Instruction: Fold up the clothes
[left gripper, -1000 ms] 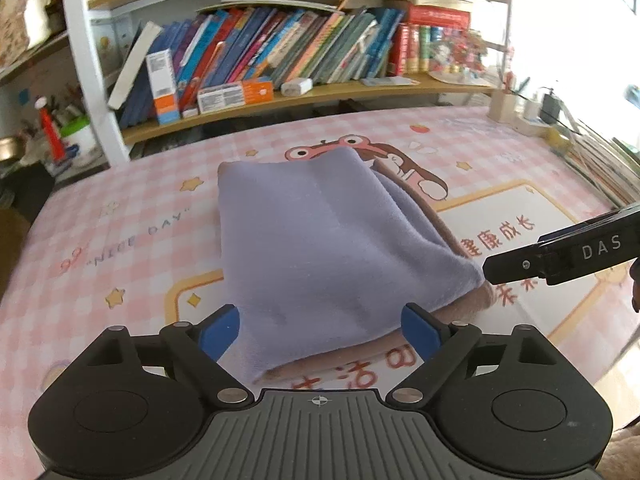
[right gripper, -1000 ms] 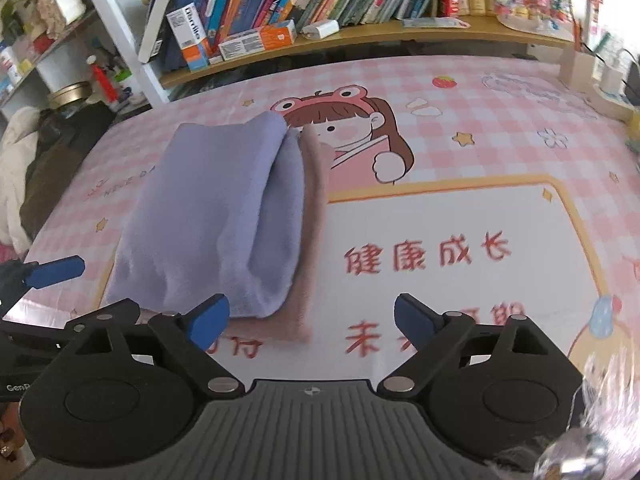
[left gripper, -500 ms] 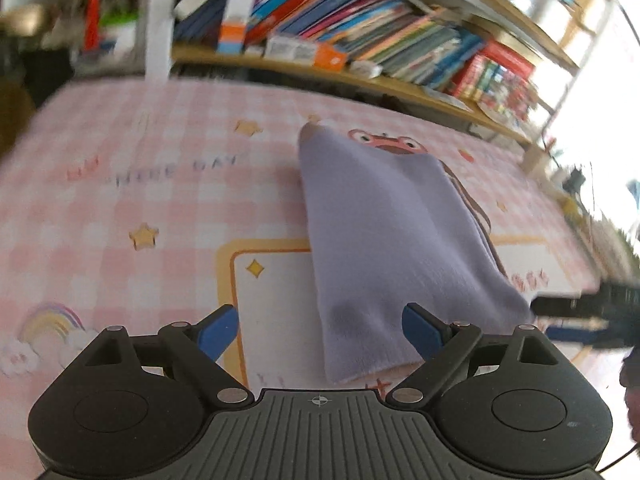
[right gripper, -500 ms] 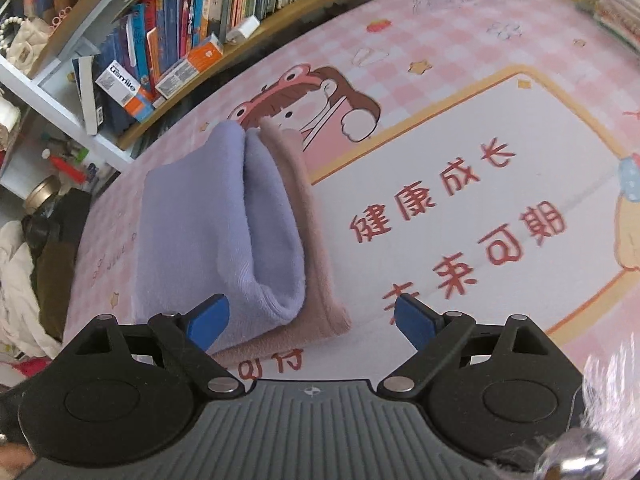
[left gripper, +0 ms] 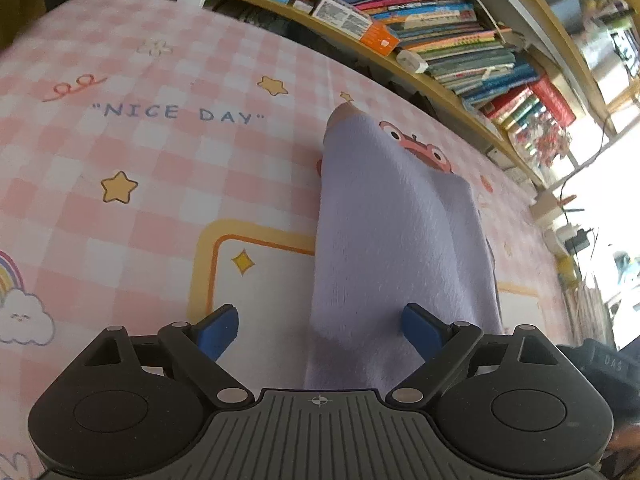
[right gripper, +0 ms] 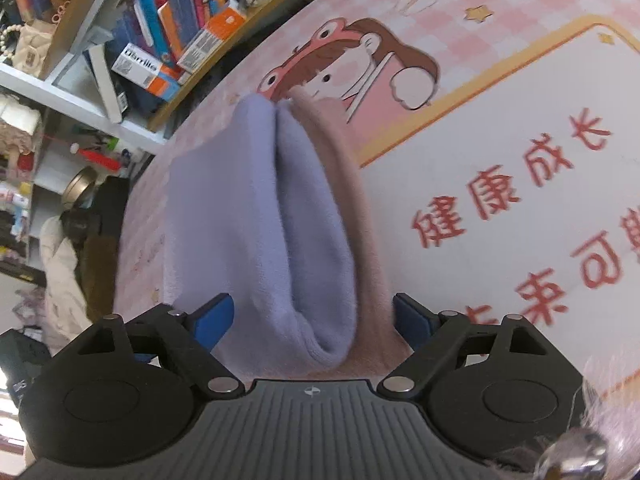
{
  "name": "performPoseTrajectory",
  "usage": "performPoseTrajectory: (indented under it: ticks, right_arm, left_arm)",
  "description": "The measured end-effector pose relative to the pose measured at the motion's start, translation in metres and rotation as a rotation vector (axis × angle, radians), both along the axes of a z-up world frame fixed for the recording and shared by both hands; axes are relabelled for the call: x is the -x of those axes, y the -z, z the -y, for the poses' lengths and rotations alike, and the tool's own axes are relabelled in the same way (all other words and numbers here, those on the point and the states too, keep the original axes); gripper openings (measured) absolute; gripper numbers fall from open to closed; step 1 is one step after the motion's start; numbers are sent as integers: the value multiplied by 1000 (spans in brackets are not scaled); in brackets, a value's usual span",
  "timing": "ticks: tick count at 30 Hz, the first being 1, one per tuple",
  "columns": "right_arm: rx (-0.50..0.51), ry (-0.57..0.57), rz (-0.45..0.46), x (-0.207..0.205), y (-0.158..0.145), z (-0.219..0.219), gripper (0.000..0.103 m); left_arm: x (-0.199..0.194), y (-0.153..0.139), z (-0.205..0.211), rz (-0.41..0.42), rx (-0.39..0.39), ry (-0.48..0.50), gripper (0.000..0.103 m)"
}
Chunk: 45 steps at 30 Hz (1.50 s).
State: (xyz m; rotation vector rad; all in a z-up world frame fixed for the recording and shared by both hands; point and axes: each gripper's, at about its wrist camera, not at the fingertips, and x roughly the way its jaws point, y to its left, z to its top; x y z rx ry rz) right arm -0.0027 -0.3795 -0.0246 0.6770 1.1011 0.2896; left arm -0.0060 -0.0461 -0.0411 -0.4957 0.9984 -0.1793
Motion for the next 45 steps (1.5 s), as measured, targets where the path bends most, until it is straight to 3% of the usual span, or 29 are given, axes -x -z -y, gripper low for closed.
performPoseTrajectory:
  ticks: [3,5,7,8,10,12,14,16,18,19,23,25,27,30,35,38,40,45]
  right_arm:
    - [5,-28,9,-5,-1,-3,83]
    - [15,-43,13,-8,0,-4,77]
    - [32,-57,16,-10,1,-5,57]
    - [44,-63,17,-10,1,-6,54]
    - [43,-74,17,-11,2,-7,45]
    - [79,-98,41,-9,-2,-13,40]
    - [182,-161,142,-3,-18,-27,33]
    - [295,-245,279,7,-37,-45,28]
    - [358,-321,397,16,-49,-59,28]
    - [379,-339,408,18,-49,-62,28]
    - [300,-251,267,4,-32,-40,33]
    - [210,-172,182,1,-20,-23,46]
    - [126,-102,105,0,-9,-8,52]
    - [38,-53,42,-2,1,-1,55]
    - [-39,-24,33,-6,7,0,57]
    - [-4,-71,37,-12,5,-13,42]
    - [51,-110,65,-12,-2,-21,35]
    - [316,-306,330,13,-35,-59,31]
  left_arm:
    - [-3,3,2,-9,9,-9,93]
    - [-4,3,3,-7,12,-13,93]
    - [-6,4,3,-4,17,-19,91]
    - [-7,4,4,-3,21,-22,90]
    - [-7,6,6,-3,54,-23,80]
    - [-7,5,7,0,94,-20,56]
    - [-5,-3,16,27,44,-1,52]
    - [-3,-13,28,66,-55,36,48]
    - [-2,-19,38,91,-131,71,47]
    - [-3,-20,40,93,-146,81,47]
    - [-4,-17,27,70,-91,61,52]
    - [-5,-15,23,58,-75,56,58]
    - [-6,-11,21,44,-60,45,68]
    - [-8,-2,12,17,9,23,71]
    - [-10,10,3,-4,109,5,69]
    - [-12,12,5,-2,134,23,55]
    - [-13,7,10,12,97,37,51]
    - [-7,-8,23,70,-25,81,47]
